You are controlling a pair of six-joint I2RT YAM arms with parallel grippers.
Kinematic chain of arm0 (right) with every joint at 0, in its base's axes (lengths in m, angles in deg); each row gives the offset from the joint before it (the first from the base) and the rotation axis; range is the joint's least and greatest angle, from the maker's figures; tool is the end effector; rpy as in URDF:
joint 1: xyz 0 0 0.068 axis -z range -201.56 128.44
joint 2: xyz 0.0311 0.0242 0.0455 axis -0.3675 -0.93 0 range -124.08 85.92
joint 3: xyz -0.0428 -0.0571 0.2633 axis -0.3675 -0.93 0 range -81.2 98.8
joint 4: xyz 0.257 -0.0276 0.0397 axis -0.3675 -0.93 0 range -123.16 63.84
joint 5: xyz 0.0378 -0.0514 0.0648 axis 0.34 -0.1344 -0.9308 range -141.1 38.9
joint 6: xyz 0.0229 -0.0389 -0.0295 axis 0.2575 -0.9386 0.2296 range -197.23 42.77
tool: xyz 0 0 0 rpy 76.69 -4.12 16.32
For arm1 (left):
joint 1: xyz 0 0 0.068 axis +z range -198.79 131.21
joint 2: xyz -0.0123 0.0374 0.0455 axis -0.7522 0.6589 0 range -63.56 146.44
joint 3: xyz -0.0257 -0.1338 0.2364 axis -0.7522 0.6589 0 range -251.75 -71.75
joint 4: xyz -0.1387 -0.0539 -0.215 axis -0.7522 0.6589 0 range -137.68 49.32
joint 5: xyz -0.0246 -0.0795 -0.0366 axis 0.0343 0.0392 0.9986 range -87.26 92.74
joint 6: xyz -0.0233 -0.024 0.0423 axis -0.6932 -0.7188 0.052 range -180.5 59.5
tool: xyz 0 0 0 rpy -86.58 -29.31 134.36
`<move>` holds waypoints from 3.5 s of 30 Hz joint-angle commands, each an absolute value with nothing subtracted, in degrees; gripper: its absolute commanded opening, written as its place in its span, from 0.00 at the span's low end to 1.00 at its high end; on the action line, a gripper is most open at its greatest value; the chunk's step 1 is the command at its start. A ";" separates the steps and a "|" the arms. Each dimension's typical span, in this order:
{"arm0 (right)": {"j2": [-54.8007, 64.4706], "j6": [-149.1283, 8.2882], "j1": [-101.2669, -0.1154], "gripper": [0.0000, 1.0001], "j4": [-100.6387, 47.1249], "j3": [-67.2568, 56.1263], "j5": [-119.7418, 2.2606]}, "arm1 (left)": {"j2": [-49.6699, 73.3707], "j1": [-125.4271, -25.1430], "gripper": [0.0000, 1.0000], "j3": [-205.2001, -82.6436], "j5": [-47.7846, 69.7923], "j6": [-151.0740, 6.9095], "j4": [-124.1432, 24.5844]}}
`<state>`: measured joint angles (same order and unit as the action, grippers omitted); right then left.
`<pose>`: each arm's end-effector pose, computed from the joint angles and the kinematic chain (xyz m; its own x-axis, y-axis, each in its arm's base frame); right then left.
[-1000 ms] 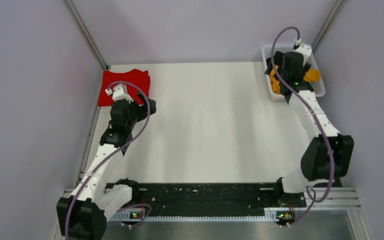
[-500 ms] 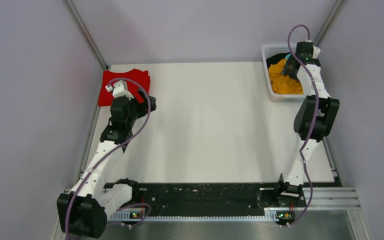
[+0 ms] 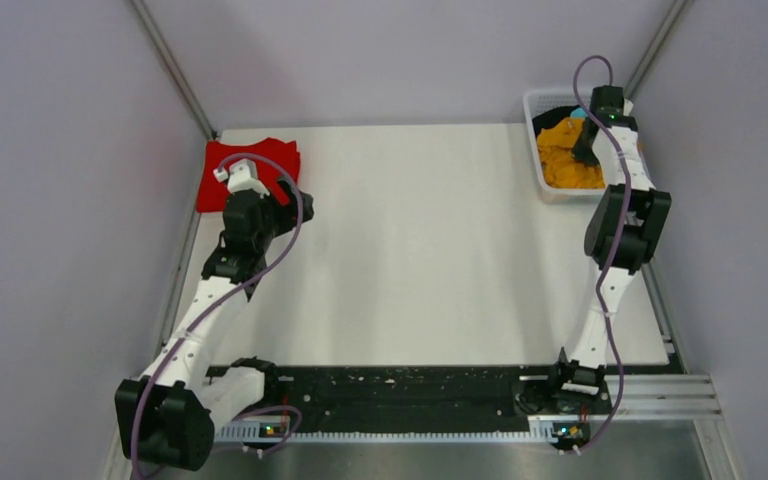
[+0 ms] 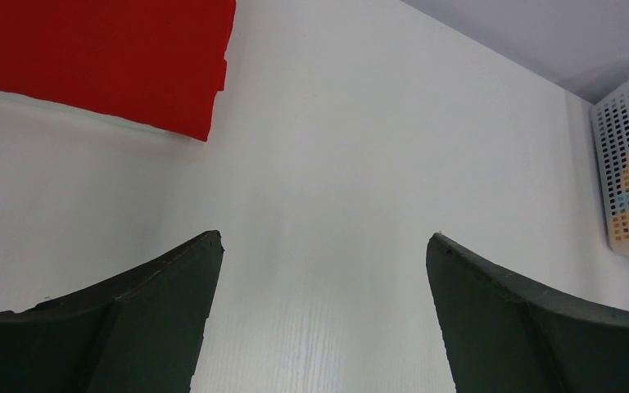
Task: Fold and stack the t-shirts
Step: Grab crumpled tshirt from bin with the right arm, then move the tshirt to the center of the board, then flatten out the tshirt
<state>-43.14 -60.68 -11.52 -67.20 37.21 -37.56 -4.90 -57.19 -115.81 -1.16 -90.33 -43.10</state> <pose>0.4965 -0.0965 0.2471 -0.6516 0.3967 -0.6466 0.5197 0.8544 0.0005 0.2362 -0.0324 0.2994 -0.3229 -0.4539 -0.8305 -0.0902 0.8883 -0.4504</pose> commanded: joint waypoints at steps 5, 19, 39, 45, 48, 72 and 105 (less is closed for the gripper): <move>-34.02 -62.12 -11.80 0.00 -64.39 39.96 -40.41 | -6.38 -57.31 0.99 -117.08 -0.79 -89.42 -45.55; -19.69 -62.30 -19.44 0.00 -63.21 54.63 -63.50 | -6.42 -57.31 0.99 -116.47 0.52 -89.33 -47.20; -16.21 -51.62 -41.62 0.00 -49.37 52.23 -78.61 | -13.27 -57.31 0.99 -113.63 -3.70 -88.86 -44.79; -12.03 -44.10 -43.98 0.00 -48.56 25.02 -58.46 | -15.18 -57.31 0.99 -112.14 -4.97 -90.65 -42.92; -11.53 -41.56 -43.56 0.00 -50.45 12.47 -43.67 | -15.21 -57.31 0.99 -111.62 -5.33 -91.77 -41.27; 3.89 -53.00 -40.89 0.99 -51.70 -16.65 -27.13 | 7.79 -66.89 0.98 -114.38 10.05 -94.49 -23.68; 0.60 -54.00 -35.97 0.72 -24.60 -28.77 -51.53 | 25.73 -70.16 0.00 -122.34 5.86 -93.29 -32.49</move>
<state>4.16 -51.72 -36.07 -30.24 -33.78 -51.55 29.81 -69.95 -121.55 10.49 -94.48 -32.80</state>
